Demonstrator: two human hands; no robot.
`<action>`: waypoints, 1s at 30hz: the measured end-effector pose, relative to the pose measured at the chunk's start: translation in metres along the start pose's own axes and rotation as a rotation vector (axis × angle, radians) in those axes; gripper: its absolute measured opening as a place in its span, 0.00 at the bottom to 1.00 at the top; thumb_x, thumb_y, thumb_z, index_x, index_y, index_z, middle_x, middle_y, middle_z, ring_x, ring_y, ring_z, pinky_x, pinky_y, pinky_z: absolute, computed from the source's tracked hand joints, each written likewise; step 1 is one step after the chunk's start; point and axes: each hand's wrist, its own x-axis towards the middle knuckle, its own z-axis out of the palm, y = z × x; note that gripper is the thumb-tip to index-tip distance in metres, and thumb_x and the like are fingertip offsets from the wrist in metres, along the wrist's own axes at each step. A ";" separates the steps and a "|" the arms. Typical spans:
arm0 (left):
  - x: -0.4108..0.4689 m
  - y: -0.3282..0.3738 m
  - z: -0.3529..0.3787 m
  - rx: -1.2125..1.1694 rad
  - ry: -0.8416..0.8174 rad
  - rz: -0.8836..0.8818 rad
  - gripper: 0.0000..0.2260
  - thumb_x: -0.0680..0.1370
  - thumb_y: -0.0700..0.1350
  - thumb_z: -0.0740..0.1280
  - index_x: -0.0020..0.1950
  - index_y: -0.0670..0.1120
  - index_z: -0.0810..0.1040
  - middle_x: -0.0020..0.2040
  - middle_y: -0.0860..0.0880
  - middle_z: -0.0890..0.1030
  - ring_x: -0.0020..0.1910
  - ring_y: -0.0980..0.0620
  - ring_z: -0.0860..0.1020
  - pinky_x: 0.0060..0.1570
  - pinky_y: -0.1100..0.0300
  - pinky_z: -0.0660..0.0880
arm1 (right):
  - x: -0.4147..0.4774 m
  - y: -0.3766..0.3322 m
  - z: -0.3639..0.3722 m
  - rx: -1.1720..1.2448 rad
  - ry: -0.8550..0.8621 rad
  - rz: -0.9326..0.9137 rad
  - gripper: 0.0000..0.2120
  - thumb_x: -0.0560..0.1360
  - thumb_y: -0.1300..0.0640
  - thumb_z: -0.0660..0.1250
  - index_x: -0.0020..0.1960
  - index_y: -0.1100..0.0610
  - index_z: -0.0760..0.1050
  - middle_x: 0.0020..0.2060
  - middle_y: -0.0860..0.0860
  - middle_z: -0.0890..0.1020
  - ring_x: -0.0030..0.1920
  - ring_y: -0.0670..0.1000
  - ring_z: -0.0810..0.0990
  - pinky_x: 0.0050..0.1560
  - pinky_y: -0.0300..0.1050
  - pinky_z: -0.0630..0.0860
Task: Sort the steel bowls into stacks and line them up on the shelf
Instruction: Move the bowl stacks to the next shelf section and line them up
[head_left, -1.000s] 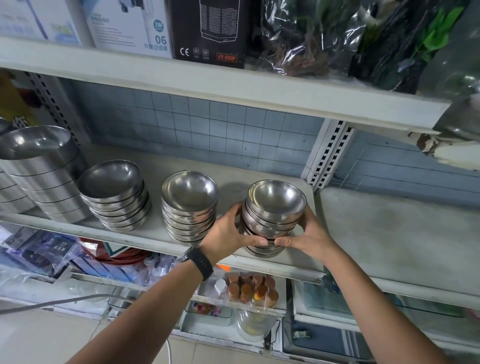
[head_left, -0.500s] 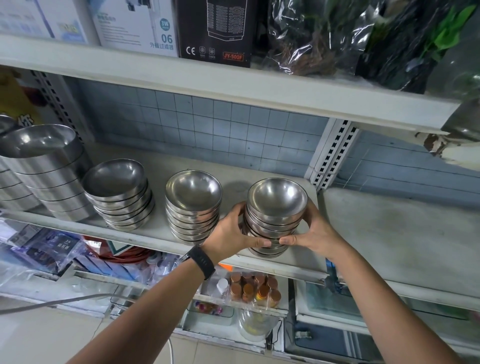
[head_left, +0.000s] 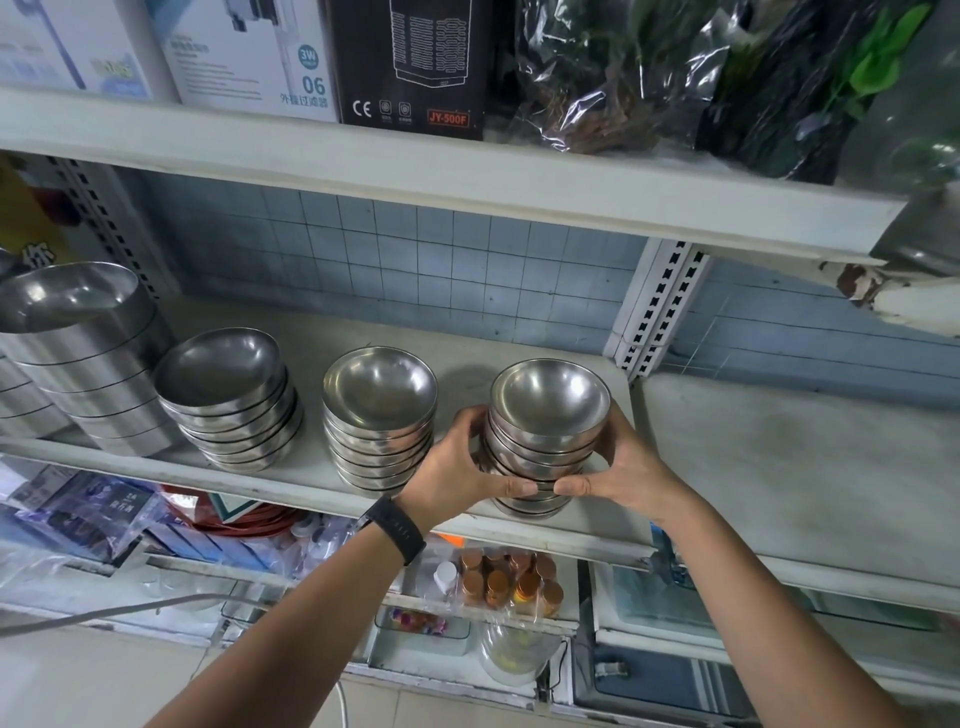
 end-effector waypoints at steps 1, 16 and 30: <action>0.000 -0.001 0.000 -0.003 -0.002 0.001 0.53 0.54 0.61 0.85 0.74 0.52 0.65 0.65 0.57 0.78 0.63 0.59 0.78 0.62 0.54 0.78 | 0.000 0.000 0.001 0.003 0.004 0.000 0.61 0.53 0.45 0.87 0.78 0.43 0.57 0.70 0.43 0.72 0.71 0.42 0.71 0.75 0.51 0.67; -0.003 -0.001 0.000 0.069 -0.049 0.054 0.44 0.60 0.56 0.84 0.72 0.53 0.71 0.57 0.60 0.83 0.55 0.67 0.80 0.59 0.65 0.77 | -0.003 0.002 0.003 -0.008 0.055 -0.028 0.59 0.53 0.48 0.87 0.76 0.41 0.59 0.68 0.39 0.73 0.69 0.37 0.71 0.71 0.40 0.68; -0.007 -0.008 0.005 -0.015 -0.040 0.065 0.45 0.62 0.51 0.84 0.75 0.54 0.67 0.60 0.60 0.82 0.59 0.67 0.79 0.59 0.71 0.74 | -0.002 0.011 0.008 0.047 0.083 0.024 0.60 0.52 0.47 0.88 0.77 0.45 0.61 0.69 0.44 0.75 0.70 0.43 0.73 0.74 0.52 0.68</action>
